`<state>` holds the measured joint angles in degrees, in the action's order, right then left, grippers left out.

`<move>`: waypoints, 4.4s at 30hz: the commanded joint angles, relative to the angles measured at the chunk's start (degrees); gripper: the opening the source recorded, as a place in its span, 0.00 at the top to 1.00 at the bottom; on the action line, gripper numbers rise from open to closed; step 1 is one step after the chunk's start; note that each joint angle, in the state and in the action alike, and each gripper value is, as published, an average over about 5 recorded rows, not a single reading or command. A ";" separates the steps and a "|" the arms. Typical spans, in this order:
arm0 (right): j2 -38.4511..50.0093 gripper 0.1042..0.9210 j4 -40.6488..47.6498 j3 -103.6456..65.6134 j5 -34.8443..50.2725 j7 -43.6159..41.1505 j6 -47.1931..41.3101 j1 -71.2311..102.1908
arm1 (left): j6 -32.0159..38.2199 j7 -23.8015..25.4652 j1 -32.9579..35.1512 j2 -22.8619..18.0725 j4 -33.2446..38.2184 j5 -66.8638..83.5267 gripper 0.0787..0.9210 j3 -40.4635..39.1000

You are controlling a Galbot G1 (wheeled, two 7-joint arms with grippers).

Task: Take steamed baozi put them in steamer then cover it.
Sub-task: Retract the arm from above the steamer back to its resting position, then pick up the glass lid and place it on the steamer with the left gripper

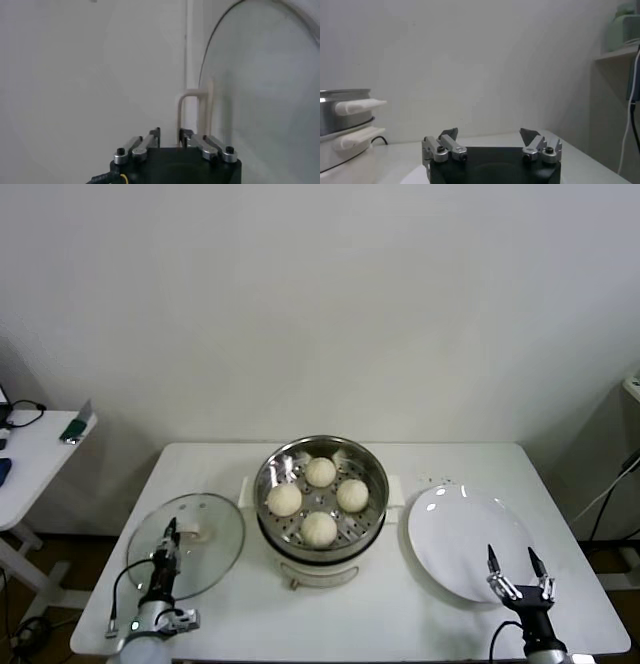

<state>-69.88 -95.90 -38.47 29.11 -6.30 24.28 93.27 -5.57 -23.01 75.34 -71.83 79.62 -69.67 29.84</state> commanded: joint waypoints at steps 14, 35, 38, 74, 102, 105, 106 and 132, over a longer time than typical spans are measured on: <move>-0.25 0.12 -0.71 -0.62 -0.64 0.15 -0.09 -0.03 | -0.06 1.85 1.27 2.88 13.85 10.41 0.94 2.01; 0.37 0.12 -1.28 -0.52 -6.41 2.01 -4.41 -0.43 | -25.31 24.83 0.39 13.13 47.58 10.64 0.94 -9.68; 0.48 0.12 -1.04 -0.11 -6.67 2.00 -4.39 -0.79 | -27.69 26.75 -2.12 11.48 47.07 5.43 0.94 -16.48; 1.76 0.12 2.67 1.66 -5.64 1.13 -0.63 -3.50 | -32.89 32.82 -11.83 -14.48 27.33 -22.11 0.94 -38.09; 0.63 0.12 2.45 1.45 -5.86 1.05 0.45 -3.21 | -31.23 30.97 -11.99 -12.52 24.72 -22.58 0.94 -35.75; 0.54 0.12 2.44 1.37 -5.87 1.08 0.59 -3.23 | -31.07 31.13 -12.01 -12.34 24.75 -22.79 0.94 -35.73; 0.50 0.12 2.42 1.35 -5.88 1.09 0.62 -3.23 | -31.05 31.24 -12.02 -12.28 24.73 -22.91 0.94 -35.68; 0.65 0.12 1.02 1.49 -5.81 2.40 -4.09 -3.43 | -32.95 33.19 -11.03 -7.95 34.42 -12.90 0.68 -36.12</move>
<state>-69.43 -94.48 -37.04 22.59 -4.86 23.53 89.81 -38.09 9.52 63.78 -82.75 106.89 -89.64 -6.22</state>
